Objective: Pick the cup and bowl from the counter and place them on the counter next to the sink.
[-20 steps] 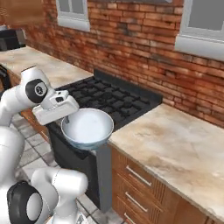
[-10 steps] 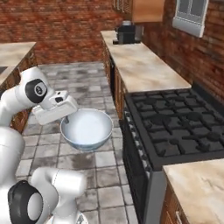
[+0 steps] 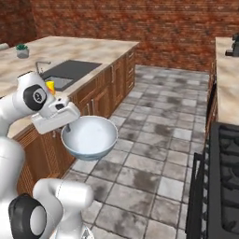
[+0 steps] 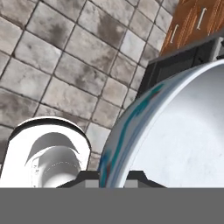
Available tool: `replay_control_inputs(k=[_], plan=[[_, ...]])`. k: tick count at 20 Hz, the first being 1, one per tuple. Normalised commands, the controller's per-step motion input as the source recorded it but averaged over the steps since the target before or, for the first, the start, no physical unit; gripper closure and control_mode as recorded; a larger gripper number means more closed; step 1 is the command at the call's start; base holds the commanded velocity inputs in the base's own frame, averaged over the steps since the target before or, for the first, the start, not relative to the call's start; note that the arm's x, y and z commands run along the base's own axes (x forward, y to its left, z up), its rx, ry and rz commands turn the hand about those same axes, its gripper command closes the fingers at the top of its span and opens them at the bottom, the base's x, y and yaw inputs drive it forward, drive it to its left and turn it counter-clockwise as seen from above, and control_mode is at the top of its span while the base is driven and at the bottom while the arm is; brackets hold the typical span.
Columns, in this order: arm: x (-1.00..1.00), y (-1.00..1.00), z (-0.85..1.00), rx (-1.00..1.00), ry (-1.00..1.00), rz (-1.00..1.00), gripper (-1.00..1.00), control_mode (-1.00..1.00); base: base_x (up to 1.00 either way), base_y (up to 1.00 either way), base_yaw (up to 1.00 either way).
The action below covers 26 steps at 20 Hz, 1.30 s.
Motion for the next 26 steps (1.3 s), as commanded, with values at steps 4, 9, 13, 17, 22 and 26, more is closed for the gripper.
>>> replay_control_inputs(k=[4,9,13,17,22,26], plan=[[0.0,0.0,0.0,0.0,0.0,0.0,1.0,1.0,1.0,-0.44,0.22],[0.0,0.0,0.0,0.0,0.0,0.0,1.0,1.0,1.0,-0.74,0.08],[0.0,0.0,0.0,0.0,0.0,0.0,1.0,1.0,1.0,-0.78,0.0],[0.0,0.0,0.0,0.0,0.0,0.0,1.0,1.0,1.0,-0.67,0.0],[0.0,0.0,0.0,0.0,0.0,0.0,1.0,1.0,1.0,-0.33,-0.07],[0.0,0.0,0.0,0.0,0.0,0.0,1.0,1.0,1.0,-0.05,-0.14]])
